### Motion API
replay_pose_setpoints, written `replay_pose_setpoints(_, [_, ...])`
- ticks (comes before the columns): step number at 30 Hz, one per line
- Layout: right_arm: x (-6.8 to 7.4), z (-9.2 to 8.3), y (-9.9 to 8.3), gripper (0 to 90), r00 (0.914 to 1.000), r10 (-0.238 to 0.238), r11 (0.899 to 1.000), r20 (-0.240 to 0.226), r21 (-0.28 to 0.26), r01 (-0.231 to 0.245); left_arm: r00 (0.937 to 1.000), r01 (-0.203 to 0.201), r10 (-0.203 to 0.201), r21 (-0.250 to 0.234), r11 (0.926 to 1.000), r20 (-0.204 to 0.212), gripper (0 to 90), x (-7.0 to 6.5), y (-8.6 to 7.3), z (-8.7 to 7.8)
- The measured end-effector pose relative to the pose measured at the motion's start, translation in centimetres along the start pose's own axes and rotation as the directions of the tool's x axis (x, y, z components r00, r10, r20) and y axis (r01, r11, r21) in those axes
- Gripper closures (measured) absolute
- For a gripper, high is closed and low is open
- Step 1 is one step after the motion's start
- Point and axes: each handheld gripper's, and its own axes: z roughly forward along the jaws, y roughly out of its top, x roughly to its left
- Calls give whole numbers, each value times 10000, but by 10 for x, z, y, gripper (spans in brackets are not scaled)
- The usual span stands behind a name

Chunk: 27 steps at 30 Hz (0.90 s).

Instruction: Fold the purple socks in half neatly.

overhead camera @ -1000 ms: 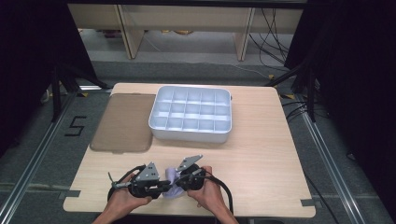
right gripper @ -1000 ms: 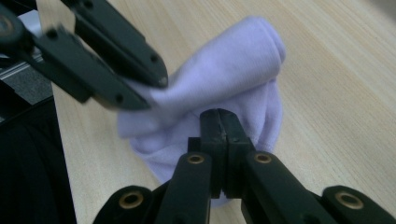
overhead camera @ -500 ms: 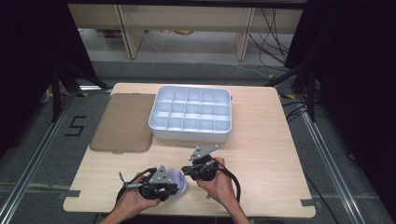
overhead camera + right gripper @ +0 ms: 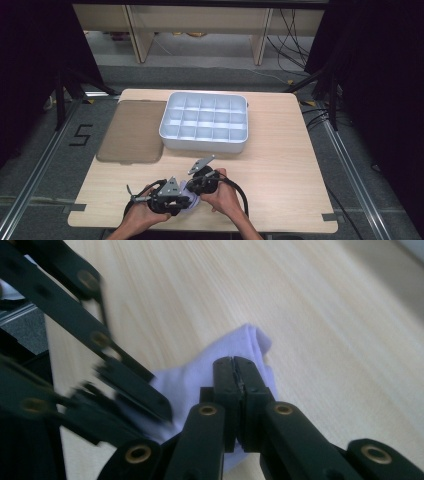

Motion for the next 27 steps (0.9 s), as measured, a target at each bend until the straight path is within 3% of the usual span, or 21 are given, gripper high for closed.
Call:
replay_pose_setpoints(1, [-2, 0, -1, 897, 10000, 36, 10000, -28, -40, -36, 9998, 172, -169, -322, 9993, 91, 770, 1, 3, -9])
replay_pose_setpoints(3, [-1, 0, -1, 897, 10000, 45, 10000, 8, -35, -45, 9992, 388, -382, -486, 9981, 130, 770, 1, 5, -14])
replay_pose_setpoints(5, [-1, 1, -1, 897, 9999, 54, 9999, 104, -148, -53, 9992, 387, -378, -764, 9963, 143, 777, 3, 9, -26])
replay_pose_setpoints(7, [-1, 1, -1, 897, 9999, 64, 9999, 111, -147, -62, 9989, 468, -464, -802, 9957, 70, 790, 3, 9, -26])
replay_pose_setpoints(8, [-1, 1, -1, 897, 9999, 68, 9999, 116, -144, -66, 9997, 258, -257, -632, 9977, 19, 800, 5, 9, -26])
replay_pose_setpoints(11, [0, 1, -1, 897, 9999, 72, 9999, 108, -130, -71, 9982, 605, -604, -290, 9977, 46, 816, 4, 4, -16])
replay_pose_setpoints(14, [-1, 0, -1, 897, 9999, 72, 10000, 121, -47, -71, 9994, 334, -335, 150, 9993, 85, 818, 2, -3, -5])
replay_pose_setpoints(15, [-1, -1, -2, 897, 9999, 93, 10000, 56, -1, -93, 9999, 18, -11, 508, 9987, -141, 819, -1, -7, 0])
replay_pose_setpoints(18, [1, -1, -3, 897, 9999, 141, 9999, 50, -54, -141, 9996, -178, 189, 589, 9981, -196, 815, -2, -7, -1])
replay_pose_setpoints(19, [3, -3, -4, 897, 9999, 116, 9999, 105, 99, -117, 9984, -381, 410, 712, 9967, -389, 810, 1, -7, -4])
replay_pose_setpoints(20, [3, -3, -4, 897, 9999, 116, 9999, 105, 99, -117, 9984, -381, 410, 712, 9967, -389, 809, 1, -7, -4])
replay_pose_setpoints(21, [3, -5, -5, 897, 9999, 116, 9998, 121, 163, -118, 9983, -19, 49, 521, 9986, -573, 807, 4, -10, -5])
replay_pose_setpoints(22, [3, -6, -6, 897, 9999, 81, 9999, 145, 151, -83, 9983, -19, 49, 521, 9986, -573, 806, 4, -10, -5])
replay_pose_setpoints(23, [4, -6, -7, 897, 9999, 115, 9998, 84, 184, -117, 9965, -313, 370, 757, 9966, -754, 805, 8, -12, -6])
replay_pose_setpoints(27, [8, -9, -9, 895, 9999, 130, 9995, 41, 289, -131, 9964, -140, 200, 729, 9972, -819, 799, 7, -15, -5])
